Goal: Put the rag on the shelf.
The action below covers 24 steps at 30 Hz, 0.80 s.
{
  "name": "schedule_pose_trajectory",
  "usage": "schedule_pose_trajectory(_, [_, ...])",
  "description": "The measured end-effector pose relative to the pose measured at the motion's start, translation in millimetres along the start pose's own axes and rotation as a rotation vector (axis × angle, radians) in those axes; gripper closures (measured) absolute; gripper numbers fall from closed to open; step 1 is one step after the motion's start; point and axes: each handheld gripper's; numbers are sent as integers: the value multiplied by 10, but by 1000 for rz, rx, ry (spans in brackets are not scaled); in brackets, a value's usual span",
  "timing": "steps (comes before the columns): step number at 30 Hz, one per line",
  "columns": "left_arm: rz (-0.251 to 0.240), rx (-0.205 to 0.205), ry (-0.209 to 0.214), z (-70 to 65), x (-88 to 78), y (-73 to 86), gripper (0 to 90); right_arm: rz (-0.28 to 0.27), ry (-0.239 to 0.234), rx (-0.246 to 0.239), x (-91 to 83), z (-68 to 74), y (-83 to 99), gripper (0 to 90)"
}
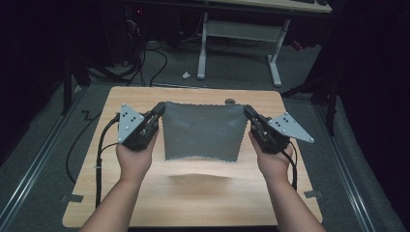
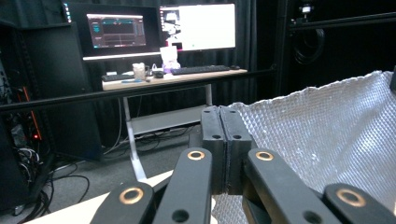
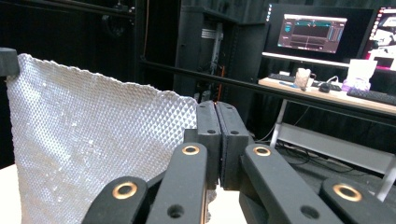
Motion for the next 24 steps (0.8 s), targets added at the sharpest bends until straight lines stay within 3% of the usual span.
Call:
schedule_pose_trajectory(4, [12,25,-20,43,143,-23,898,20,11,-1,128,-59,-6,900])
schedule_pose_trajectory(18, [44,45,-44,174,573,-79,897,38,47,-10,503,-297,-112,900])
schedule_pose_trajectory(24, [53,84,-65,211,756,-127,897,32,66,-4,673,-403,-166,900])
Point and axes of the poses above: each handheld gripper's, and its own axes: x roughly forward along the jaws, y roughly out of its underside, z roughly to its left
